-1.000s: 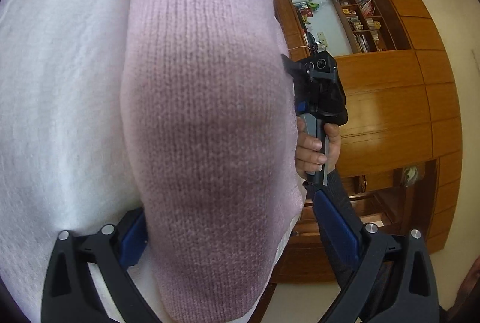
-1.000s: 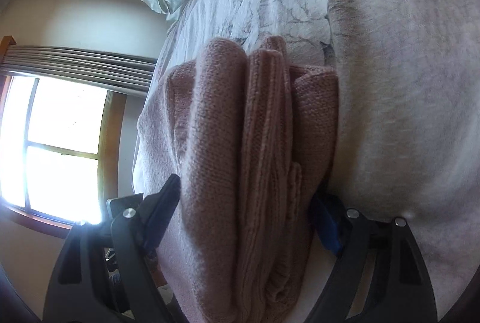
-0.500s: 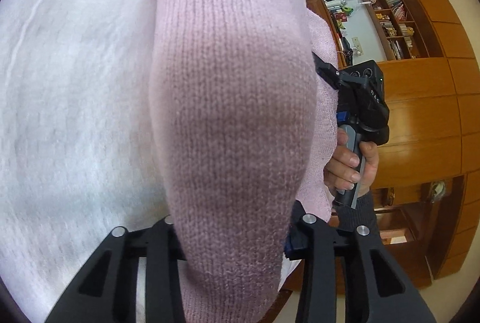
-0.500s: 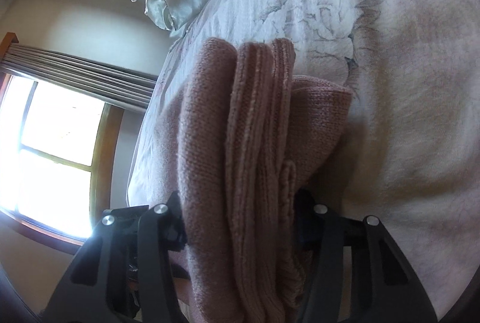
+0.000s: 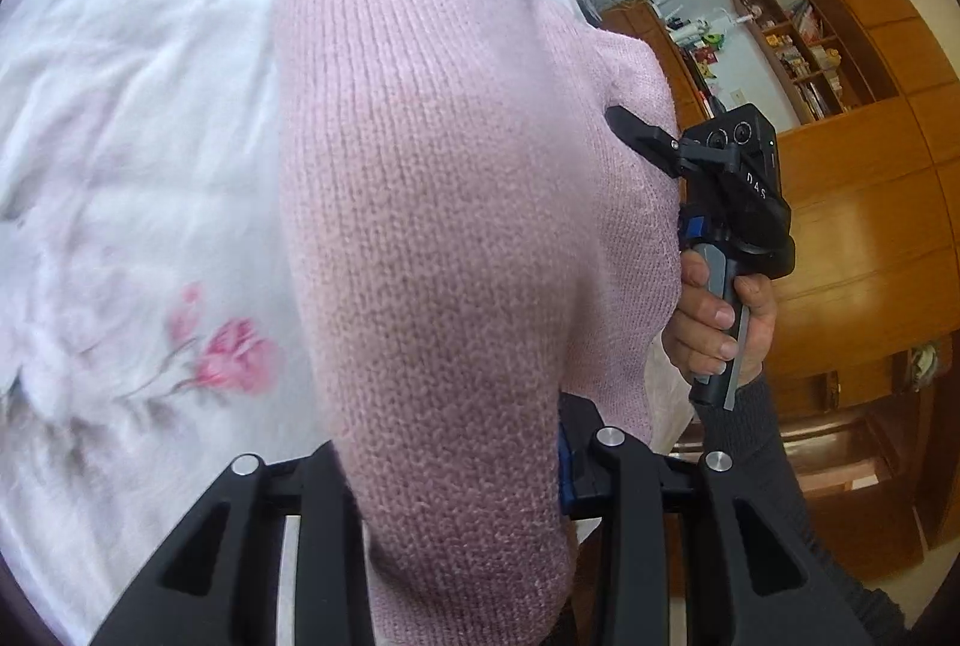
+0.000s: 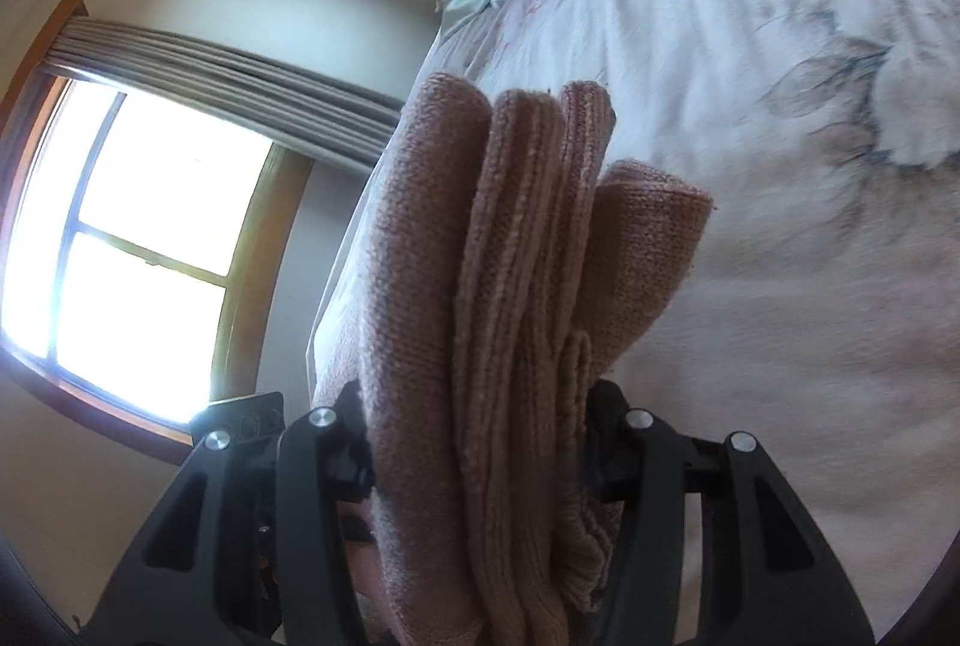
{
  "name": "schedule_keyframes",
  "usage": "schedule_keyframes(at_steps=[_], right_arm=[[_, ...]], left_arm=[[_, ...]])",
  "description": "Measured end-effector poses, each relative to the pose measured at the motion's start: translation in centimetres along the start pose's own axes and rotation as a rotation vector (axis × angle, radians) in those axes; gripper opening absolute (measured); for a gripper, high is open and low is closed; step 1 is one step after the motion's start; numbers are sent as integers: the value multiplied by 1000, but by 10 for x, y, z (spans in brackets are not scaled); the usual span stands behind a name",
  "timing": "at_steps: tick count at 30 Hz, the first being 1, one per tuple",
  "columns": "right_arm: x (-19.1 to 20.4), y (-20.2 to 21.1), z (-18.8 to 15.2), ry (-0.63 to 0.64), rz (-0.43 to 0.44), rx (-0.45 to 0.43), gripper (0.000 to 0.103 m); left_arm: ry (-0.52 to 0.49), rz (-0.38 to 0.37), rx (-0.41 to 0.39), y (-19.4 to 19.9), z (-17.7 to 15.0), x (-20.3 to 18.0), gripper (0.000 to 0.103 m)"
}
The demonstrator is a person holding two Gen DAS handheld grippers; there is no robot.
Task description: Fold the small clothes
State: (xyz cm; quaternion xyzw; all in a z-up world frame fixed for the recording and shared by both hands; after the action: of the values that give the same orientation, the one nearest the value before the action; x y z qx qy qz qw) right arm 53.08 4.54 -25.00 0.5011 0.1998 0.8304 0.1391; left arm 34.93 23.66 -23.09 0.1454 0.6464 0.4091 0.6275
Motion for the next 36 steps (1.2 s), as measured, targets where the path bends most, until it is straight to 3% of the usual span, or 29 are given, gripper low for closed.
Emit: schedule_keyframes(at_steps=[5, 7, 8, 11, 13, 14, 16, 18, 21, 24, 25, 26, 28, 30, 33, 36], right_arm=[[16, -91, -16, 2, 36, 116, 50], [7, -116, -24, -16, 10, 145, 59], [0, -121, -27, -34, -21, 146, 72], [-8, -108, -28, -71, -86, 132, 79], [-3, -73, -28, -74, -148, 37, 87], [1, -55, -29, -69, -177, -11, 87], [18, -25, -29, -23, -210, -97, 80], [37, -19, -30, 35, -190, -108, 61], [50, -43, -31, 97, -232, -58, 54], [52, -75, -31, 106, -285, -26, 52], [53, -80, -32, 109, -303, -27, 40], [53, -81, -33, 117, -333, -28, 13], [53, -73, -32, 113, -331, -77, 13], [42, -66, -29, 97, -365, -112, 12], [16, -72, -30, 37, -342, -85, 13], [22, -74, -31, 72, -327, -73, 14]], left_arm=[[126, 34, -30, 40, -29, 72, 37], [173, 49, -28, 39, -37, 105, 42], [191, 46, -36, 33, -39, 116, 49], [215, -27, -64, 24, -46, 130, 63], [204, -61, -100, 29, -49, 124, 77], [203, -74, -131, 38, -52, 124, 79], [205, -103, -203, 59, -59, 124, 79], [216, -148, -290, 83, -68, 131, 80], [228, -251, -368, 110, -82, 138, 81], [186, -322, -365, 115, -92, 128, 81], [175, -319, -353, 112, -96, 125, 81], [168, -317, -335, 110, -97, 126, 80], [153, -324, -323, 112, -98, 119, 80], [114, -387, -337, 125, -90, 107, 80], [37, -416, -336, 134, -55, 85, 81], [20, -468, -306, 130, -9, 75, 81]])
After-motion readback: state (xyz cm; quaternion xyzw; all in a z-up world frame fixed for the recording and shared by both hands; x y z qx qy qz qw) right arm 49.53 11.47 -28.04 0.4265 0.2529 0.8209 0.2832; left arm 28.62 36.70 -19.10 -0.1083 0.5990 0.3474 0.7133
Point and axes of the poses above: each gripper's, at about its wrist camera, not at the fingertips, and y roughly against the way its jaws point, x to its left, z to its top, the point moved 3 cm from there along -y, roughly the way its jaws point, and after that the axes turned 10 degrees about y, right-handed, at the moved point
